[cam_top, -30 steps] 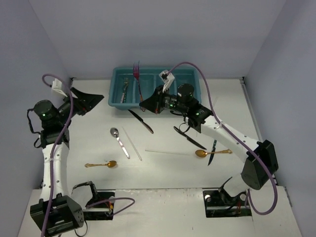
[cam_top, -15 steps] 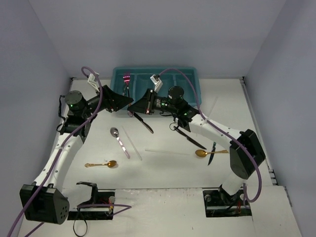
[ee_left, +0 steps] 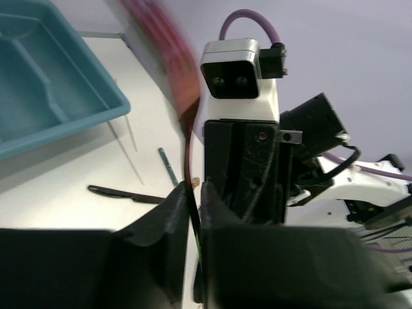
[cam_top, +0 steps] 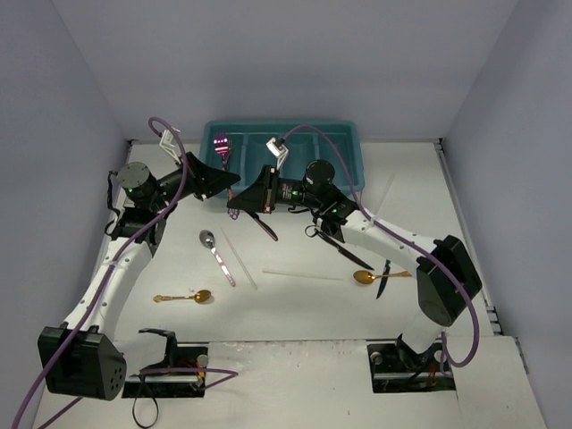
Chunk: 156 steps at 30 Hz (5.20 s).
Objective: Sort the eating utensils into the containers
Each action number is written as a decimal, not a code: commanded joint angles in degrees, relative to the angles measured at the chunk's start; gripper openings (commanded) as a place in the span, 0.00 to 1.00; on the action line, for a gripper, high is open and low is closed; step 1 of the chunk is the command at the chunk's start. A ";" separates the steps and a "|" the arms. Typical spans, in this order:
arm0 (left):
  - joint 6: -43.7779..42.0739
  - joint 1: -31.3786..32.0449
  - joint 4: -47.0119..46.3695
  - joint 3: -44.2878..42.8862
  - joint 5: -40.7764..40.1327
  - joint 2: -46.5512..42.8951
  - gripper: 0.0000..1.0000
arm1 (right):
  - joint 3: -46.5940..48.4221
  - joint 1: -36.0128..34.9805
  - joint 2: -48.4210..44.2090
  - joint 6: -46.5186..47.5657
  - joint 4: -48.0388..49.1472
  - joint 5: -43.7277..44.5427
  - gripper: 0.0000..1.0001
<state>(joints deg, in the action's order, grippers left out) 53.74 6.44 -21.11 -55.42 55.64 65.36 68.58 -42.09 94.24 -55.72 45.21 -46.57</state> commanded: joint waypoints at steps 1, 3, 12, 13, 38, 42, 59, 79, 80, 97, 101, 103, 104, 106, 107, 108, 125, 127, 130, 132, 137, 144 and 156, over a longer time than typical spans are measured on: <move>1.62 0.50 -7.37 -2.59 1.05 -0.93 0.00 | 0.50 0.50 -3.02 -2.36 8.31 -1.60 0.00; 2.24 0.42 -7.51 -2.56 0.85 -0.86 0.00 | 1.22 1.50 -1.96 -3.82 8.28 -2.03 0.34; -17.21 -1.80 14.74 -15.45 -5.50 9.80 0.00 | 8.70 14.80 -1.28 3.26 -0.30 -8.77 0.91; -24.84 -1.57 24.73 -20.81 -11.24 12.88 0.00 | 8.77 17.19 -1.96 8.30 -5.05 -8.41 0.91; -42.67 0.01 43.17 -62.20 -40.75 58.53 0.00 | -4.33 34.97 -19.16 42.71 -29.93 -0.28 0.92; -42.58 0.24 43.04 -62.39 -40.11 59.35 0.28 | -4.29 34.93 -18.63 43.17 -30.47 -0.33 0.91; -65.59 -6.94 54.05 -53.68 -15.43 30.58 0.67 | -2.48 24.24 -13.38 59.26 -39.54 11.75 0.86; -121.25 -8.84 80.74 12.23 -30.77 -10.24 0.61 | -1.59 24.33 -11.82 64.34 -41.83 15.15 0.86; -121.79 -8.69 80.56 12.39 -31.07 -9.50 0.61 | -1.46 24.33 -11.52 64.32 -41.87 15.17 0.86; -123.48 -2.72 63.53 19.20 -39.29 1.91 0.57 | 1.16 24.29 -8.29 63.46 -42.58 15.19 0.86; -122.04 -1.17 55.85 21.05 -40.43 4.75 0.55 | 1.69 24.29 -7.88 63.33 -42.88 15.41 0.86; -121.64 -0.99 54.63 21.14 -40.47 6.78 0.54 | 2.00 24.29 -7.79 63.51 -43.07 15.59 0.86; -121.59 -0.99 54.23 21.04 -40.40 7.79 0.53 | 2.13 24.33 -7.74 63.66 -43.23 15.66 0.86; -121.67 -0.99 53.25 21.04 -40.26 9.36 0.52 | 2.43 24.41 -7.59 63.85 -43.53 15.84 0.86; -121.76 -0.99 52.70 21.13 -40.26 9.91 0.51 | 2.52 24.50 -7.50 63.89 -43.62 15.89 0.86; -121.91 -0.99 51.75 21.28 -40.12 10.59 0.47 | 2.53 24.44 -7.42 63.90 -43.63 15.82 0.86; -122.79 -0.53 59.00 9.97 -28.98 1.38 0.00 | 2.62 24.48 -7.25 64.31 -43.95 15.51 0.85; -120.37 0.54 61.69 5.25 -27.00 -0.04 0.00 | 2.65 24.49 -7.41 64.15 -43.93 15.56 0.85; -113.32 3.93 63.12 -4.29 -24.88 -0.34 0.00 | 2.88 24.86 -7.66 63.55 -43.90 15.77 0.85; -105.83 7.85 62.19 -10.68 -26.11 2.02 0.00 | 3.34 26.17 -7.51 61.85 -43.82 15.32 0.86; -76.16 15.82 50.92 -25.40 -35.81 12.50 0.00 | 6.04 31.92 -5.22 56.27 -43.63 14.93 0.88; -47.79 20.83 49.67 -51.48 -63.13 34.73 0.00 | 6.76 35.74 -4.93 54.07 -43.72 15.80 0.88; -31.62 15.55 48.13 -74.90 -63.38 58.79 0.00 | 2.80 36.11 -8.19 54.58 -43.80 15.02 0.89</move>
<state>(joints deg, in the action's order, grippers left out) 14.10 23.94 30.91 -124.27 -6.21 125.09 71.60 -5.82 89.45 -0.97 -0.88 -30.44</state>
